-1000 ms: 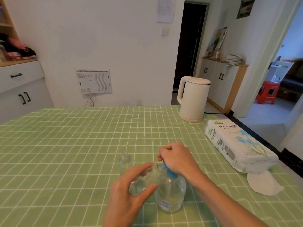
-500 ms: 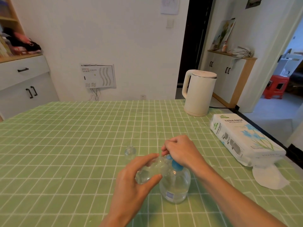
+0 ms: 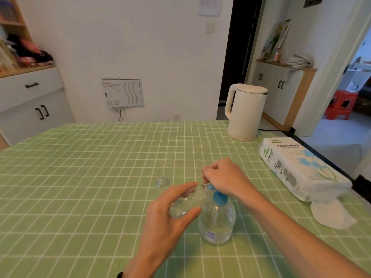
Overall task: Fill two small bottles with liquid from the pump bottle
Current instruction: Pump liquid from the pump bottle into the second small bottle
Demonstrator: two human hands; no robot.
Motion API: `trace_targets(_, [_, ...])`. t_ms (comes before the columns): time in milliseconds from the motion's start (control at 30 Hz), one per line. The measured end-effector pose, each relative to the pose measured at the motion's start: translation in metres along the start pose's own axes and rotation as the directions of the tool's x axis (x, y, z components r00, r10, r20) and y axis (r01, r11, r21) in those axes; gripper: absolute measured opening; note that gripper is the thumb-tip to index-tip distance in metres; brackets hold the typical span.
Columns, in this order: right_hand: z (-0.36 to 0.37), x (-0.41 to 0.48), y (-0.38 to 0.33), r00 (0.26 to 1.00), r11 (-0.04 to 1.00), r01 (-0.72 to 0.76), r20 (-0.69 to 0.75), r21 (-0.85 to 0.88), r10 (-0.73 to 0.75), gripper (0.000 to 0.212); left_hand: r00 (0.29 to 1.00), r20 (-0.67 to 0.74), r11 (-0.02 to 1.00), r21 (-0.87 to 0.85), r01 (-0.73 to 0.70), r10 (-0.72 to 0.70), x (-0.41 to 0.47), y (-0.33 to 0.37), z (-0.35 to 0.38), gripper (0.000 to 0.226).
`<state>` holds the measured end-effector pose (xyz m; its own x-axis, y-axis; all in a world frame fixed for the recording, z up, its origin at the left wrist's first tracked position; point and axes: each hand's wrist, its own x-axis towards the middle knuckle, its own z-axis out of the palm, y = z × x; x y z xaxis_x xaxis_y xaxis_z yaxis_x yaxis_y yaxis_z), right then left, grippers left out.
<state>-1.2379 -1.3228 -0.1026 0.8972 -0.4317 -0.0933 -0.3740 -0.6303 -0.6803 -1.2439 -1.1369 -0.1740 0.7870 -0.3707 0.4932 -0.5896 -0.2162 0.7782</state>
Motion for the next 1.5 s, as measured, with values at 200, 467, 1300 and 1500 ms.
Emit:
trace_targets(200, [0.007,-0.003,0.007,0.998,0.996,-0.059,0.002,0.071,0.059,0.043,1.0,-0.004,1.0,-0.007,0.02,-0.02,-0.002,-0.004,0.003,0.054])
trace_targets(467, [0.009,-0.004,0.008,0.998,0.994,-0.065,0.025,0.091,0.063,0.041,0.999,-0.001,0.999,-0.027,0.035,-0.035,-0.004,-0.004,0.003,0.055])
trace_targets(1300, [0.003,-0.005,0.005,1.0,0.984,-0.012,0.027,0.177,0.008,0.037,0.999,-0.017,0.992,-0.117,0.038,-0.04,-0.005,-0.003,0.003,0.052])
trace_targets(1500, [0.001,-0.004,0.003,1.0,0.98,0.024,-0.004,0.198,-0.024,0.035,0.999,-0.024,0.989,-0.149,0.019,-0.023,-0.002,-0.005,0.002,0.051])
